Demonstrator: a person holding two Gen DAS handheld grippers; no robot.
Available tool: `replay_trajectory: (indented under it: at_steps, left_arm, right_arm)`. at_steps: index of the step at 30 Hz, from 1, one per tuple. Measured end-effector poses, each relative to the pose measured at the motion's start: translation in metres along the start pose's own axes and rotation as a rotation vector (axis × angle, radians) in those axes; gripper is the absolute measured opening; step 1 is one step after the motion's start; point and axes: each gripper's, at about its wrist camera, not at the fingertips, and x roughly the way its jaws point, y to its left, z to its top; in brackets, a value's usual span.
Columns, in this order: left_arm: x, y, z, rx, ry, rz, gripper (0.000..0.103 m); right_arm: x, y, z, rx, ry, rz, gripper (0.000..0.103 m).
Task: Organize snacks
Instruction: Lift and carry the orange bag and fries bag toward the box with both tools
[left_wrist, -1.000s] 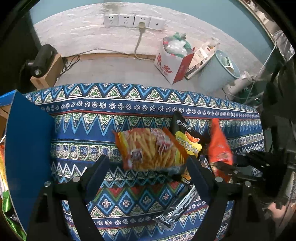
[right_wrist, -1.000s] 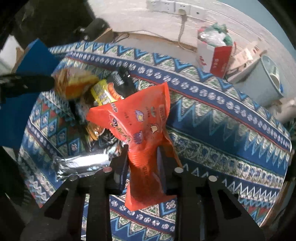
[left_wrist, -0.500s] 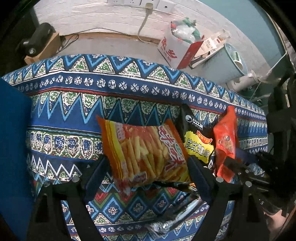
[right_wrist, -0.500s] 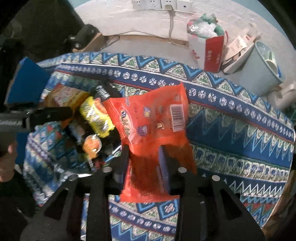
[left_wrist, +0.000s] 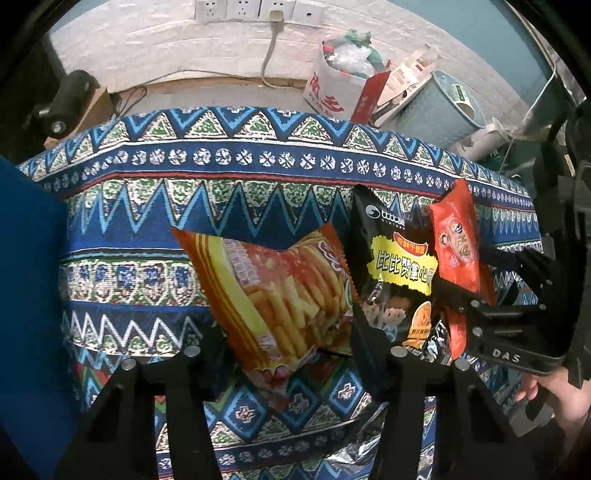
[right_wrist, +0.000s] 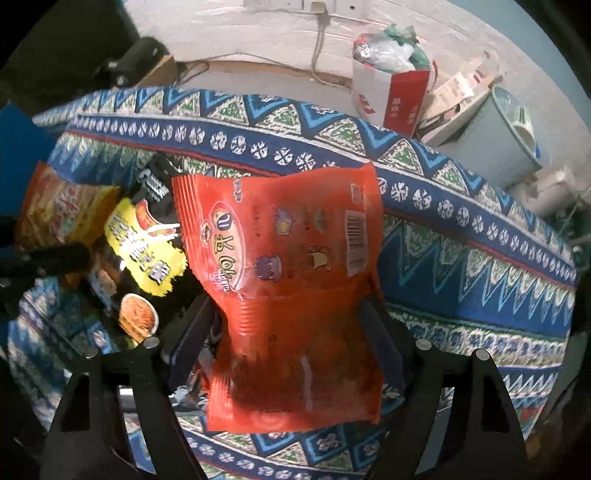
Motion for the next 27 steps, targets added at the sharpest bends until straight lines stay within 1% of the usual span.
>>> replay_trajectory:
  at_steps: [1,2,4,6,10,13,16,20,27]
  left_arm:
    - [-0.001,0.000,0.000,0.004,-0.003,0.005,0.053]
    - [-0.003,0.001,-0.002,0.010,-0.006,0.011,0.052]
    - [-0.006,0.003,-0.003,0.011,-0.011,0.016,0.051]
    - [-0.010,0.005,-0.005,0.012,-0.018,0.019,0.050]
    - [-0.024,0.008,-0.011,0.016,-0.046,0.017,0.048]
    - [-0.036,0.008,-0.013,0.027,-0.075,0.020,0.048]
    - [-0.049,0.005,-0.017,0.044,-0.106,0.025,0.048]
    - [-0.071,0.003,-0.022,0.061,-0.151,0.028,0.048]
    - [-0.104,0.013,-0.033,0.057,-0.211,0.041,0.048]
  right_arm:
    - [0.000,0.000,-0.001,-0.010,0.000,-0.015,0.059]
    - [-0.001,0.000,-0.001,-0.020,-0.005,-0.051,0.052]
    - [-0.004,-0.005,-0.002,-0.005,-0.008,-0.035,0.041]
    - [-0.009,-0.010,-0.002,0.020,-0.015,-0.016,0.036]
    - [-0.022,-0.013,-0.003,0.029,-0.046,-0.014,0.024]
    - [-0.034,-0.011,-0.004,0.030,-0.069,-0.012,0.019]
    - [-0.045,-0.006,-0.004,0.026,-0.088,-0.017,0.017]
    - [-0.062,0.002,-0.004,0.012,-0.118,-0.017,0.016]
    - [-0.095,0.027,-0.002,-0.022,-0.192,-0.006,0.016]
